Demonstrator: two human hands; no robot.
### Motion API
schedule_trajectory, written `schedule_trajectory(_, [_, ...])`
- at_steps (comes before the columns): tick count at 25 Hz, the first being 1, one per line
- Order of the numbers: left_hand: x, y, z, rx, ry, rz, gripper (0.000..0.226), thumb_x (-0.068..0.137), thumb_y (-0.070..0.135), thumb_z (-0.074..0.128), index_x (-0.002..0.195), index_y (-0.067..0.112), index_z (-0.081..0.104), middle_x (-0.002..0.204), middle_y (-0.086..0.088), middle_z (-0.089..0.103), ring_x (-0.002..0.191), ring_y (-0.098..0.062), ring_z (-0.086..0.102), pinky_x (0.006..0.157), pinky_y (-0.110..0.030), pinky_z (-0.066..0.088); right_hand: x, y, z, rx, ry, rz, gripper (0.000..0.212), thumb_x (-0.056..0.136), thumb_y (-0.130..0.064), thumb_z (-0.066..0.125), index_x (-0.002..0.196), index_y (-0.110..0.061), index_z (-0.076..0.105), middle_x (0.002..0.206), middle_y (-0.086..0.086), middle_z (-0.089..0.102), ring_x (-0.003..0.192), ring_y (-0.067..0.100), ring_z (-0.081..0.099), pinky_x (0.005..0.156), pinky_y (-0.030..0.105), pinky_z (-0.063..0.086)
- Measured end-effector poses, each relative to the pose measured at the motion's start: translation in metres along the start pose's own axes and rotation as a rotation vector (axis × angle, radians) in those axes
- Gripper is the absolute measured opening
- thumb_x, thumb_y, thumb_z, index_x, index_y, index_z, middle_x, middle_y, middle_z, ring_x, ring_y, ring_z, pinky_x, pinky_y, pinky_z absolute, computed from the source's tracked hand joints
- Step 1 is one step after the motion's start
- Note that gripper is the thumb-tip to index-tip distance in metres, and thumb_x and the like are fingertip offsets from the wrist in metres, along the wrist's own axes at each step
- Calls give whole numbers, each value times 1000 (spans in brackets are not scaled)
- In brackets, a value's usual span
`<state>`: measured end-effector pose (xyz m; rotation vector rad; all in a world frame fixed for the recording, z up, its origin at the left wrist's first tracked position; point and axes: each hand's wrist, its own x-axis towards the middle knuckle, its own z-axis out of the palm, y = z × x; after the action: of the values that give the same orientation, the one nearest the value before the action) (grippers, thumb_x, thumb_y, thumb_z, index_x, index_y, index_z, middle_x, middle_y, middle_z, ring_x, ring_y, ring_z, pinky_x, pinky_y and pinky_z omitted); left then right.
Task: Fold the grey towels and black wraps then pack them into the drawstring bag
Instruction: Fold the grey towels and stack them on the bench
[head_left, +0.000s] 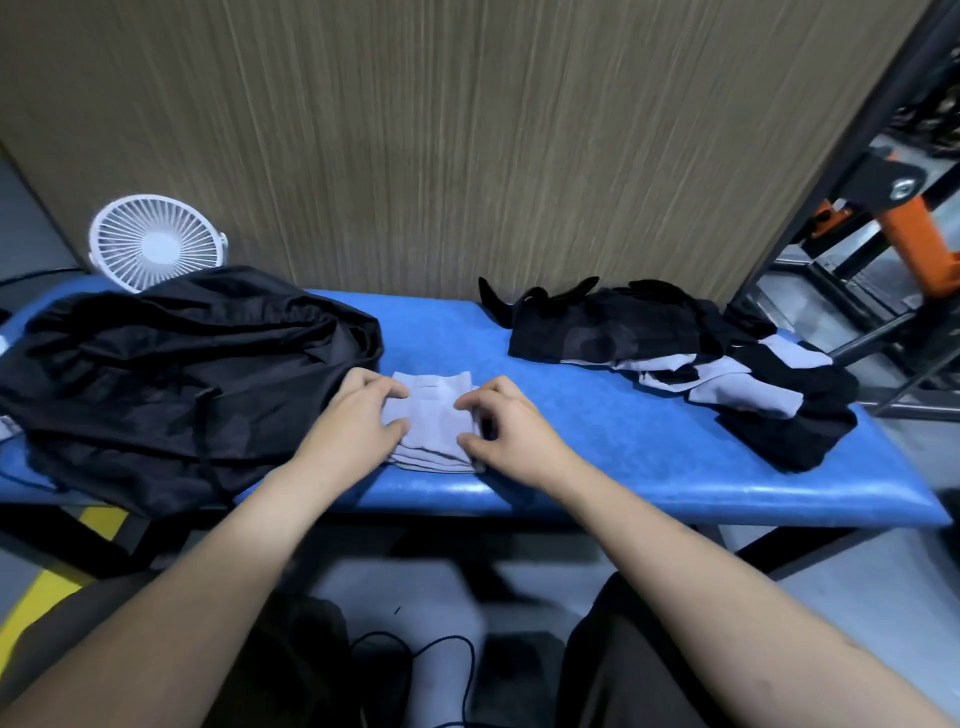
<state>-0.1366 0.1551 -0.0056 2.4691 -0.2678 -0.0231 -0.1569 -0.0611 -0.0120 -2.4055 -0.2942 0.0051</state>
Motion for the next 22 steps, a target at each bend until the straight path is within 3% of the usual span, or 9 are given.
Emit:
schedule_trajectory(3, [-2,-11,-6,15,62,4,37,87,15,70,123,16,62,118,9,42,119,-15,52,100,-23,33,2,-9,10,-12,-14,-41,40,87,-16,71,125,-9,61,114,1,44,103,15,53,95,16,35])
schedule_trajectory(7, [-4,-3,-6,100,85,17,35,87,21,69,122,20,62,122,3,48,117,-24,53,99,-36,40,3,-6,13,-132,27,6,44,90,-30,67,130,-16,57,121,7,48,118,28,46,106,35,34])
schedule_trajectory(12, [-4,23,-1,411,307,116,30,83,31,72,111,24,68,111,-3,57,98,-33,51,87,-45,39,-8,5,-6,-212,68,-17,43,89,-39,67,128,-23,58,116,6,53,113,28,47,102,41,36])
schedule_trajectory(22, [21,104,65,302,248,341,25,83,32,70,108,26,69,104,2,58,98,-28,54,87,-41,36,-65,73,-92,-406,207,45,34,89,-37,62,119,-21,61,110,0,55,108,24,49,96,40,38])
